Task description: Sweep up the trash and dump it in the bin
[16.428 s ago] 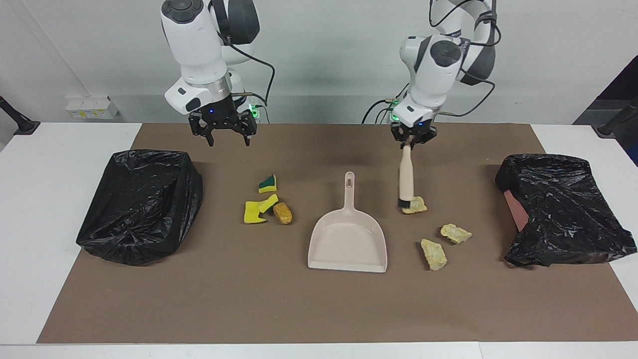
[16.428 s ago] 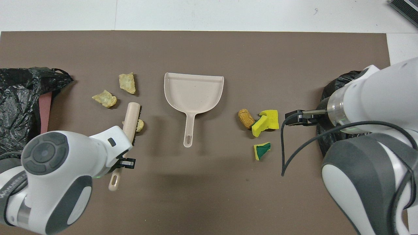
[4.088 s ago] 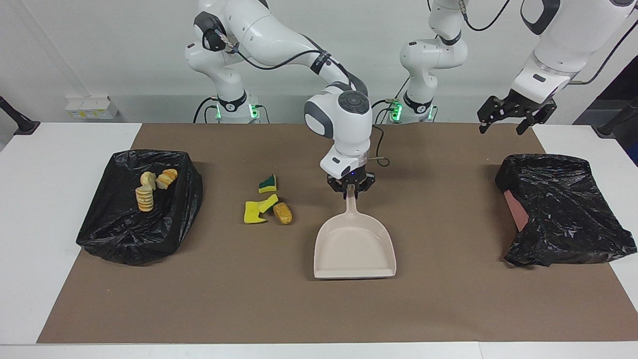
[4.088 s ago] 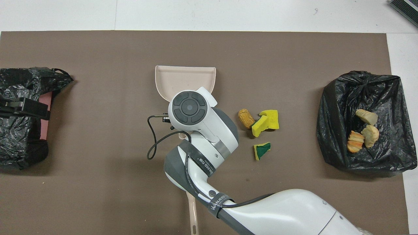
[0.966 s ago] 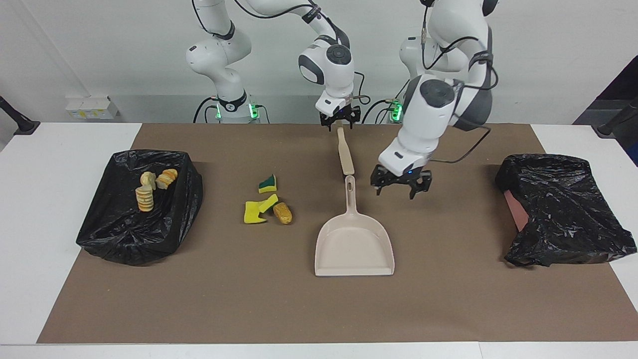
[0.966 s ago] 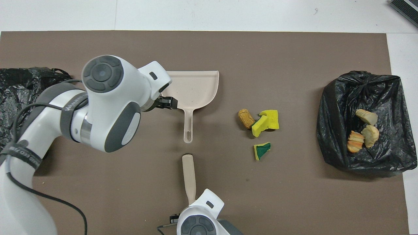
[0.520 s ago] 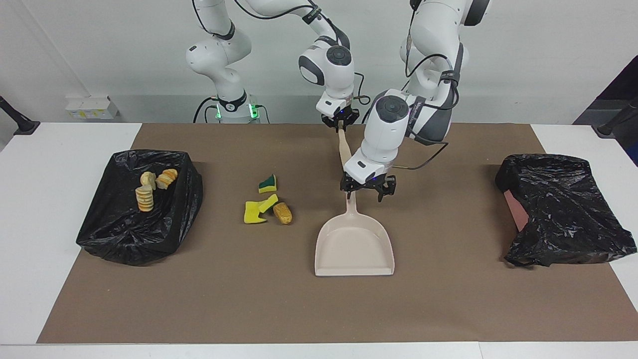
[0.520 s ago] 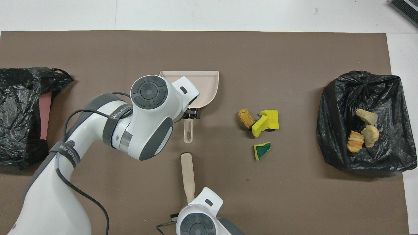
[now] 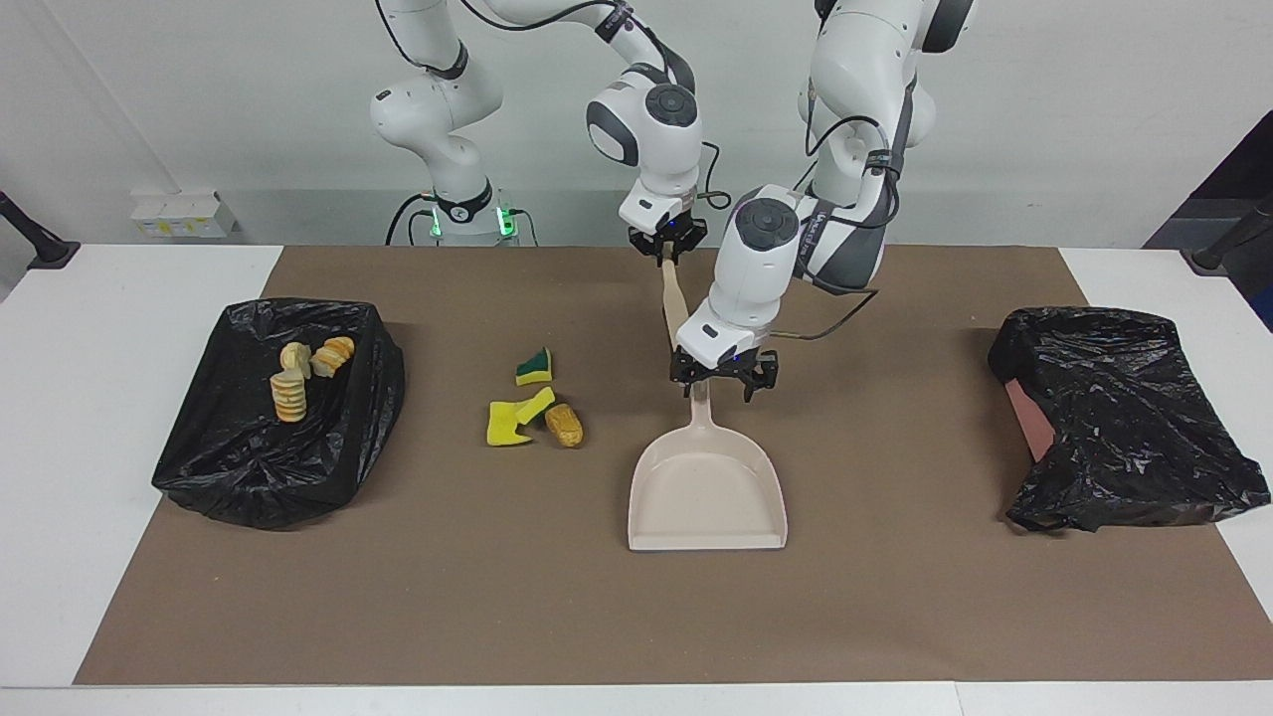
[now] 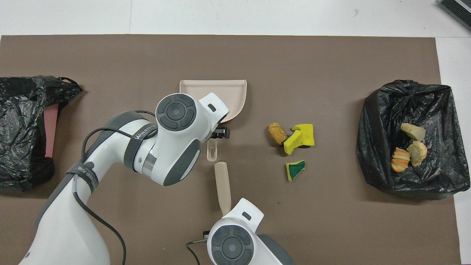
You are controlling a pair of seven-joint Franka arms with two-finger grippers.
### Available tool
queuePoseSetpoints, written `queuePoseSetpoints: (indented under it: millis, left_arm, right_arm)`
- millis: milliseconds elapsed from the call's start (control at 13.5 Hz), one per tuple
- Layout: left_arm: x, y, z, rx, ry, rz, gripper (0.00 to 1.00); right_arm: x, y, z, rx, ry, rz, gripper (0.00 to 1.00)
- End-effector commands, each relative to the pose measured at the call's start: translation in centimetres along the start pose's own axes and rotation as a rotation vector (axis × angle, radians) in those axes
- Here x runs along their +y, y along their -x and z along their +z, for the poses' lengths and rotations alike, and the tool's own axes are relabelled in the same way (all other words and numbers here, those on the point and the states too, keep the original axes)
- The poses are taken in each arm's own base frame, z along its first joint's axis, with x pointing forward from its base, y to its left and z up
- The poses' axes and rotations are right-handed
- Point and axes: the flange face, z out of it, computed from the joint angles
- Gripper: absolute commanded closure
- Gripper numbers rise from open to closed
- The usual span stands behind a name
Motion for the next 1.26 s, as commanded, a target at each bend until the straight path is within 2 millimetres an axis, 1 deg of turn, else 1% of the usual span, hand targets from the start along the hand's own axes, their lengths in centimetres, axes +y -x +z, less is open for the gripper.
queuePoseSetpoints:
  millis: [0,149,297,446,520,595,669,743,818,892,1041,1115,1189]
  left_arm:
    - [0.7,0.5,0.9,0.016,-0.001,-0.014,0.02]
    - [0.6,0.6,1.1,0.008,-0.005,-0.015,0.22]
    - [0.6,0.8,1.4,0.001,-0.008,-0.02,0.4]
    - [0.5,1.1,1.7,-0.01,-0.014,-0.028,0.41]
    - [0.5,1.0,1.7,-0.01,-0.015,-0.028,0.44]
    - [0.5,1.0,1.7,-0.008,-0.014,-0.028,0.57]
    - [0.5,1.0,1.7,-0.006,-0.012,-0.026,0.8]
    - [0.5,0.9,1.6,-0.003,-0.011,-0.026,0.95]
    - [0.3,0.7,1.5,0.0,-0.009,-0.025,1.0]
    - [0.0,0.6,1.5,0.001,-0.011,-0.018,1.0]
    - [-0.7,0.3,0.6,0.009,-0.009,0.004,1.0]
    - [-1.6,-0.2,-0.6,0.031,-0.002,0.002,1.0]
    - [-2.6,-0.7,-1.0,0.039,-0.003,0.01,1.0]
  right_arm:
    - [3.6,-0.7,-3.0,0.024,0.03,-0.025,1.0]
    - [7.1,-2.2,-4.9,0.024,0.037,0.002,1.0]
    - [10.8,-3.9,-6.2,0.027,0.055,0.023,1.0]
    - [14.1,-5.5,-6.7,0.03,0.087,0.061,1.0]
    - [15.9,-6.4,-6.9,0.04,0.108,0.085,1.0]
    - [17.3,-7.0,-6.9,0.048,0.134,0.091,1.0]
    - [18.8,-7.8,-6.7,0.048,0.152,0.097,1.0]
    - [20.8,-8.6,-6.7,0.044,0.166,0.085,1.0]
    - [22.7,-9.2,-6.5,0.038,0.176,0.067,1.0]
    - [24.3,-9.7,-6.1,0.028,0.18,0.056,1.0]
    - [27.9,-10.7,-5.7,0.012,0.17,0.038,1.0]
    - [29.5,-11.2,-5.2,0.001,0.165,0.04,1.0]
    - [30.9,-11.5,-4.6,-0.016,0.186,0.016,1.0]
